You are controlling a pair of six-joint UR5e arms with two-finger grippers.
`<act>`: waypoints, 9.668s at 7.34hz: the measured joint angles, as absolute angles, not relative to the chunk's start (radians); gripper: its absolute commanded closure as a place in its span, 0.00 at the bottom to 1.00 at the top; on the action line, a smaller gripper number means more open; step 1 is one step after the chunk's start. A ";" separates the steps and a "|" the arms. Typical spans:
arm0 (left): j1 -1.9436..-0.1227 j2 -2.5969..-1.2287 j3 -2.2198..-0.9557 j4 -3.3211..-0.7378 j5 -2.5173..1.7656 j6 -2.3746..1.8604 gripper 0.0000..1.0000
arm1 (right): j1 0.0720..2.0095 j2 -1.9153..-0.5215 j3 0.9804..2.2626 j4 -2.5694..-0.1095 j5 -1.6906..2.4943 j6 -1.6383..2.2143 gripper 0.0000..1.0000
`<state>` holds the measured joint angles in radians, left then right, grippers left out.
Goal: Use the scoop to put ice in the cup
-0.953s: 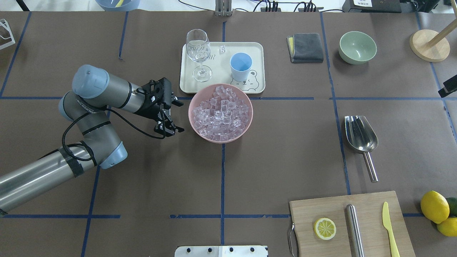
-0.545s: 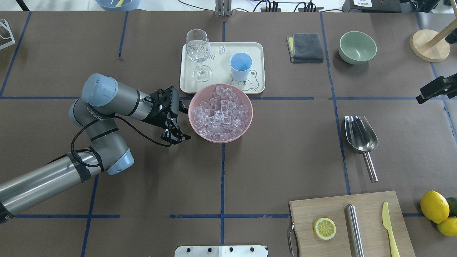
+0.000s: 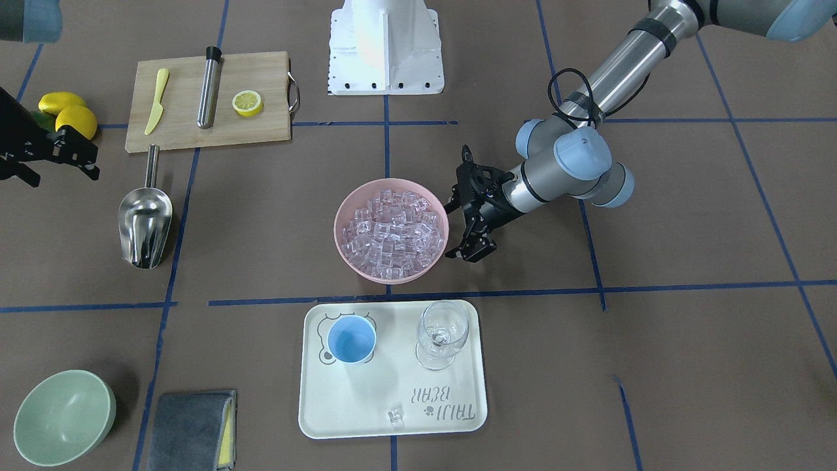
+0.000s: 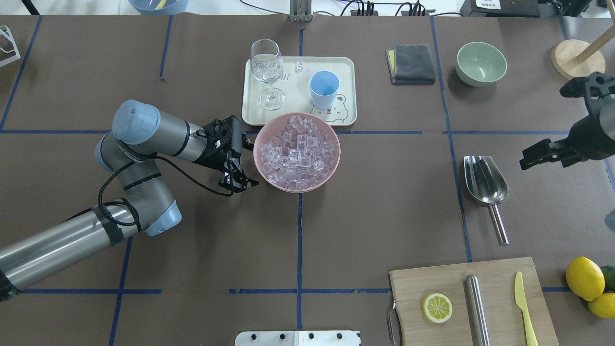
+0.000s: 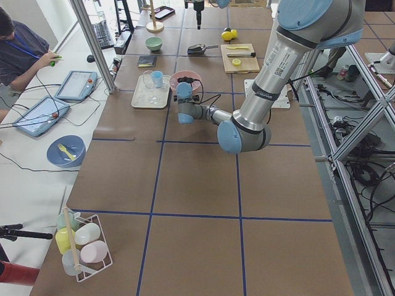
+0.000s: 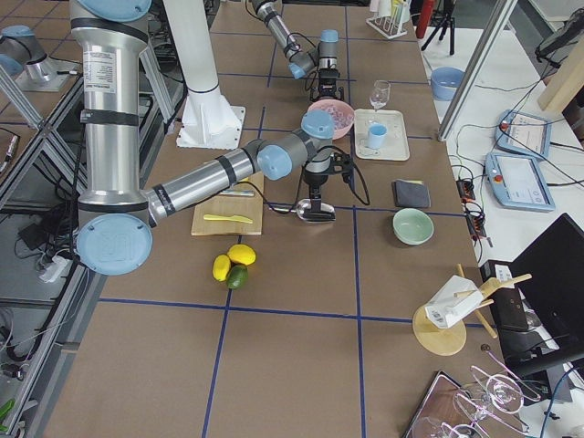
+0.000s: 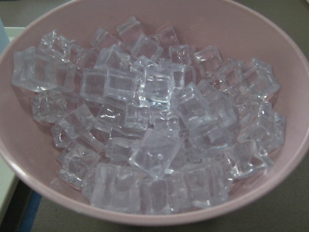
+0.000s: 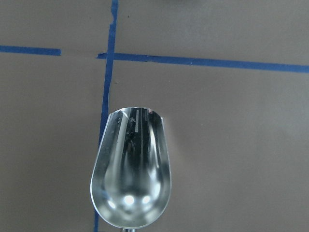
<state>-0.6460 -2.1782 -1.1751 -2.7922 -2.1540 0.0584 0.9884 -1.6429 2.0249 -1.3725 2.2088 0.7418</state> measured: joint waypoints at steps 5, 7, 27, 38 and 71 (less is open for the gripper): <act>-0.647 -2.178 -1.175 -2.793 -2.152 0.058 0.01 | 0.725 -1.704 1.996 -1.215 2.062 1.000 0.16; -0.647 -2.179 -1.176 -2.794 -2.152 0.058 0.01 | 0.680 -1.696 1.967 -1.212 2.055 1.004 0.37; -0.647 -2.177 -1.176 -2.801 -2.151 0.058 0.01 | 0.655 -1.148 2.114 -1.936 2.001 0.366 1.00; -0.646 -2.175 -1.175 -2.801 -2.151 0.058 0.01 | 0.586 -0.580 1.658 -2.539 1.913 -0.046 1.00; -0.644 -2.178 -1.175 -2.801 -2.151 0.058 0.01 | 0.690 -0.773 1.720 -2.108 1.983 0.099 1.00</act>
<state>-0.6443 -2.1783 -1.1753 -2.8015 -2.1506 0.0583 0.6898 -0.7734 1.7200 -2.1080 1.9832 0.0994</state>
